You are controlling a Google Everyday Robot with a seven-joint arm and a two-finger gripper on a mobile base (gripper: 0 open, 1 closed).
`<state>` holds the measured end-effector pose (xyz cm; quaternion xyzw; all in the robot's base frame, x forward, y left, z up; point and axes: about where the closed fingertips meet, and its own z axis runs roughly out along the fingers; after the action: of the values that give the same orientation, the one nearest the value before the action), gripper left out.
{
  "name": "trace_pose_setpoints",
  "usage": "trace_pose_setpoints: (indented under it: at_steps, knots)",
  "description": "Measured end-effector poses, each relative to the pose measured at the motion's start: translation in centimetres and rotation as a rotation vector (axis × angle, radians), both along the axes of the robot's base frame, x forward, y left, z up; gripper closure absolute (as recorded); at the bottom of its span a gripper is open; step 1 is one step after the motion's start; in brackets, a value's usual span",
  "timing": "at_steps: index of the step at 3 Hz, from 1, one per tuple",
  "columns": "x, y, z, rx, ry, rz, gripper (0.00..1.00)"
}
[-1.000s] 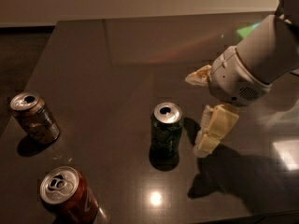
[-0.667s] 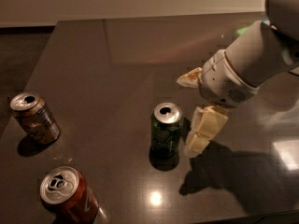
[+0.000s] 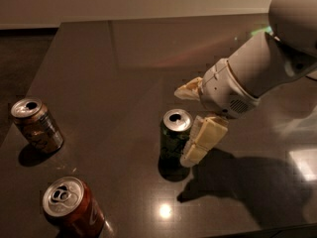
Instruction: Move green can near coke can
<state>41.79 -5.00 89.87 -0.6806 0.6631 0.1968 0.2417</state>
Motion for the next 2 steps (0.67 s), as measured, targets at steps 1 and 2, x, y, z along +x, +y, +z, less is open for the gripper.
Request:
trace_pose_setpoints:
  at_steps: [1, 2]
  knots:
    - [-0.39, 0.84, 0.3, 0.033, 0.001, 0.026, 0.3]
    - [-0.7, 1.14, 1.0, 0.055, 0.0, 0.045, 0.54]
